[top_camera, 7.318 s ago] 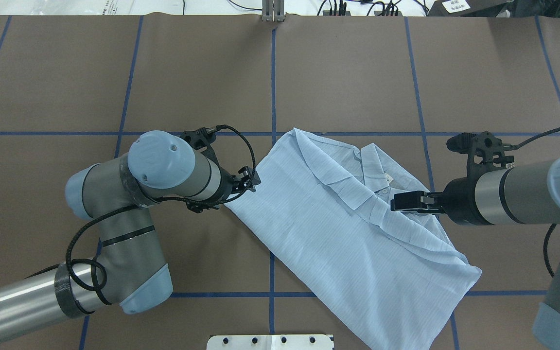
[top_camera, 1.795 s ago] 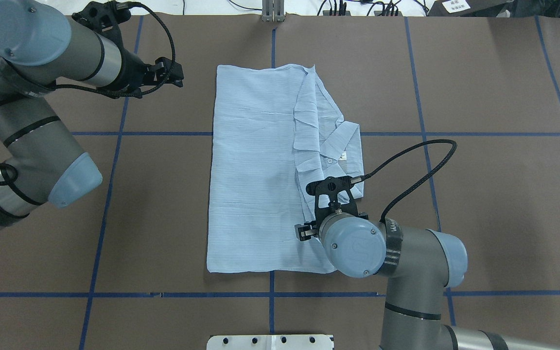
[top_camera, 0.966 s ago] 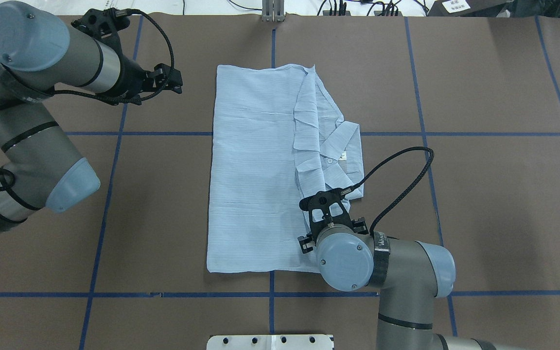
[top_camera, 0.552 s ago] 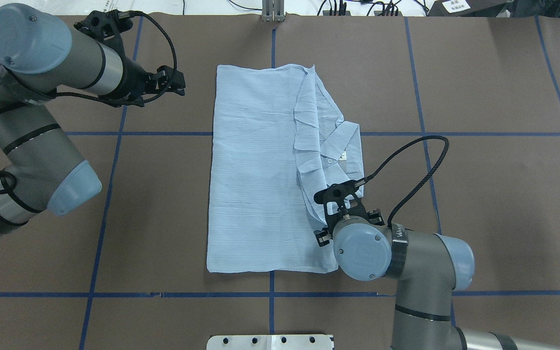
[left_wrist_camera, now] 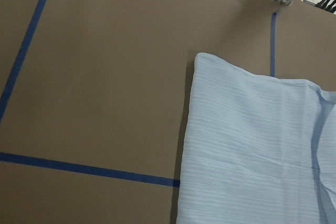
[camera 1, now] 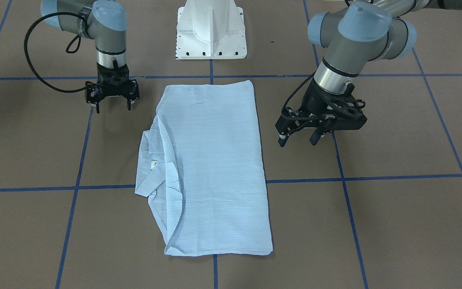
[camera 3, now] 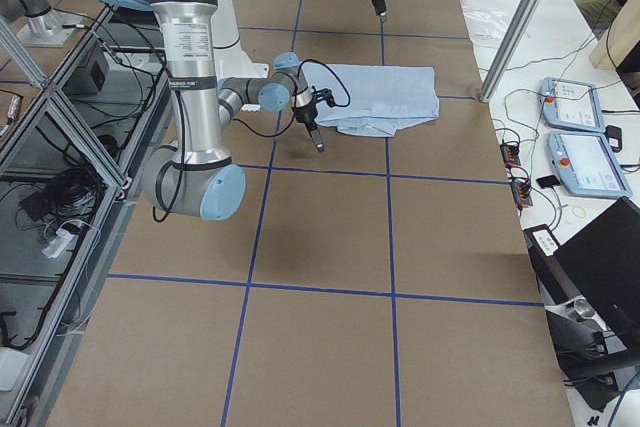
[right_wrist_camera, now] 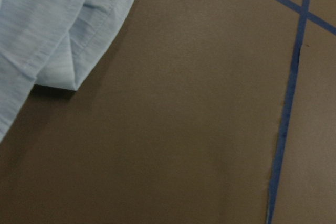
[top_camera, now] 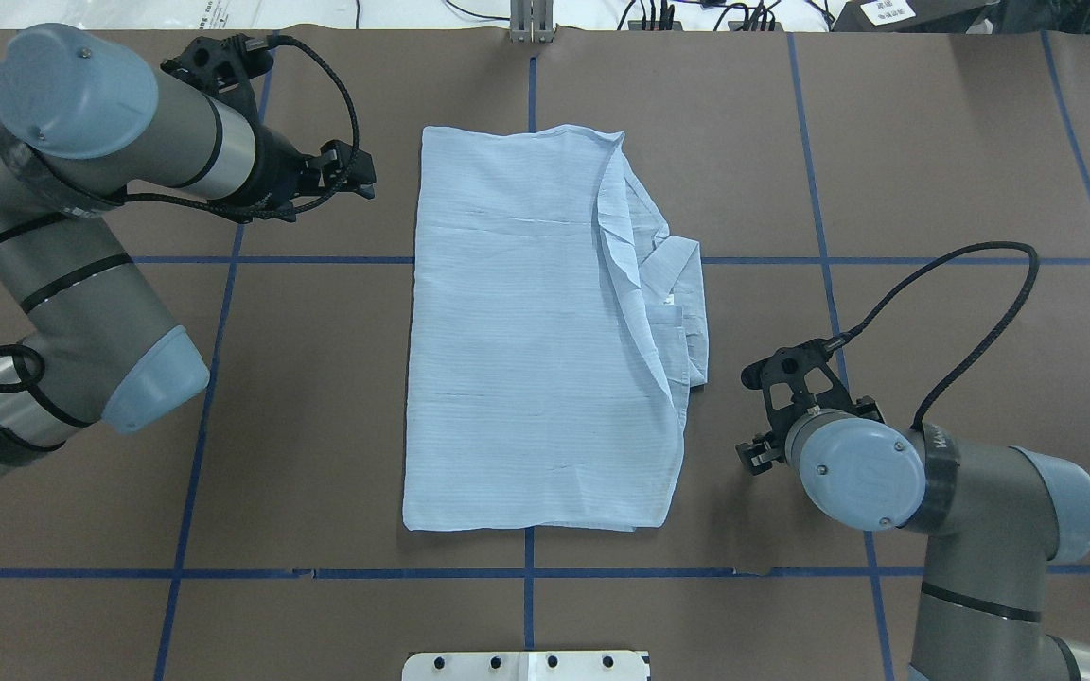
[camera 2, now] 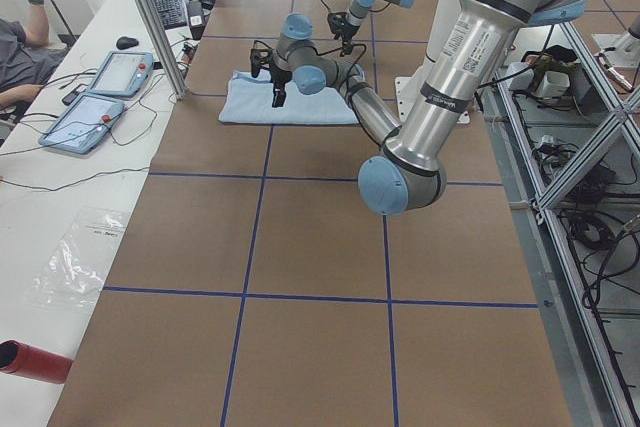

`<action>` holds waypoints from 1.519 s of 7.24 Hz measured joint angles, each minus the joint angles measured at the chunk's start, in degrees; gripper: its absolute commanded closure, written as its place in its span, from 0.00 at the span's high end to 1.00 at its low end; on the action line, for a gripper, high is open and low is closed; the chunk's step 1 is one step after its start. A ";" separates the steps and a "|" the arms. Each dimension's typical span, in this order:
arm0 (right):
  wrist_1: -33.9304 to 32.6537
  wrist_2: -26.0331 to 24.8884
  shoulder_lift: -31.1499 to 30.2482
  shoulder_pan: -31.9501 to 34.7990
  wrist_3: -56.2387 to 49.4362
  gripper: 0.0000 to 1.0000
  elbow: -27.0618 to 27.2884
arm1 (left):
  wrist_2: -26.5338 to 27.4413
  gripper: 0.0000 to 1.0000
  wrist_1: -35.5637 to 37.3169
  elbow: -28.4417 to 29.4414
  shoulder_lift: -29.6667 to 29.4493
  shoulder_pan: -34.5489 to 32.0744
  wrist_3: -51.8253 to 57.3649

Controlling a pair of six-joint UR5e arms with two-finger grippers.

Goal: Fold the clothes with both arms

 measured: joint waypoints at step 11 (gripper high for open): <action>-0.40 20.44 18.61 9.25 9.14 1.00 -2.89 | 3.48 0.99 -0.14 -3.05 1.89 21.86 -22.19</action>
